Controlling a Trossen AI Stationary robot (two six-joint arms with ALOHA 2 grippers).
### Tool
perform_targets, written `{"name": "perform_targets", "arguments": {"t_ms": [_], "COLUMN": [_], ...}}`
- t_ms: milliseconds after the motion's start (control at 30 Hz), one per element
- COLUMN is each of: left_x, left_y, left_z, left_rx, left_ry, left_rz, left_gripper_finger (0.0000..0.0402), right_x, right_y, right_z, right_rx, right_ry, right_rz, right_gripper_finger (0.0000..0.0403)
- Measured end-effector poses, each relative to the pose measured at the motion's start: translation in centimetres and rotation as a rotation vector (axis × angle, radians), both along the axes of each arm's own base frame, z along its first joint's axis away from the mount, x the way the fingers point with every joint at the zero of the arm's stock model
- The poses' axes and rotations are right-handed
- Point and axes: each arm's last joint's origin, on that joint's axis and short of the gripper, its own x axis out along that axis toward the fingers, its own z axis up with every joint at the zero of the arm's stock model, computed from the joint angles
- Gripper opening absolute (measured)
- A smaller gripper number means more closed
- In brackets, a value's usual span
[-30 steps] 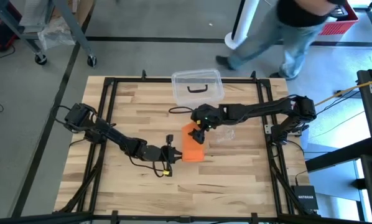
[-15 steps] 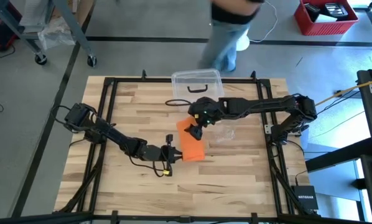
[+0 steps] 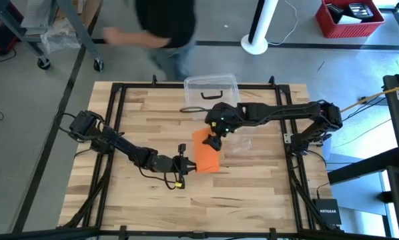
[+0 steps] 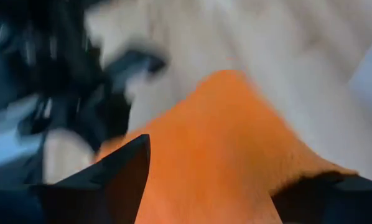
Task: Roll bandage
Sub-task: Roll the orange bandage
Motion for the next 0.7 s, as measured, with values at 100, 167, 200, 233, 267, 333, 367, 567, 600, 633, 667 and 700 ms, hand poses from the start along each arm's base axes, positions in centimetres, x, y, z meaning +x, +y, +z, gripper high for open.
{"name": "perform_targets", "arguments": {"t_ms": [100,167,200,233,267,333,367,567,600,633,667,700], "left_x": [0.0,0.0,0.0,0.0,0.0,0.0,0.0,0.0,0.0,0.0,0.0,0.0], "left_y": [0.0,0.0,0.0,0.0,0.0,0.0,0.0,0.0,0.0,0.0,0.0,0.0], "left_z": [0.0,0.0,0.0,0.0,0.0,0.1,0.1,0.0,0.1,0.1,0.0,0.0], "left_rx": [-0.002,-0.001,-0.001,-0.001,-0.001,-0.003,-0.004,-0.008,-0.012,-0.014,-0.014,-0.013], "left_ry": [0.000,0.000,-0.001,-0.001,-0.004,-0.005,-0.006,-0.005,-0.005,-0.006,-0.005,-0.005], "left_rz": [0.000,0.000,0.001,0.001,0.000,0.001,0.001,0.003,0.004,0.005,0.005,0.004], "left_gripper_finger": [0.0000,0.0000,0.0000,0.0000,0.0000,0.0000,0.0000,0.0000,0.0000,0.0000,0.0000,0.0000], "right_x": [-0.9,-1.4,-1.7,-1.9,-2.2,-2.9,-3.2,-4.2,-4.3,-4.4,-4.3,-4.1], "right_y": [0.1,0.2,0.2,0.2,0.2,0.2,0.1,-0.4,-0.4,-0.4,-0.5,-0.6], "right_z": [0.4,1.2,1.5,1.9,2.4,3.3,3.8,5.0,5.2,5.3,5.3,5.4], "right_rx": [0.054,0.049,0.047,0.041,0.033,-0.005,-0.041,-0.219,-0.231,-0.240,-0.253,-0.274], "right_ry": [0.031,0.014,0.001,-0.013,-0.027,-0.064,-0.085,-0.116,-0.122,-0.128,-0.136,-0.150], "right_rz": [0.036,0.035,0.034,0.031,0.026,0.014,-0.001,-0.098,-0.109,-0.114,-0.126,-0.150], "right_gripper_finger": [0.0289,0.0289,0.0289,0.0289,0.0289,0.0289,0.0289,0.0289,0.0289,0.0289,0.0289,0.0289]}}
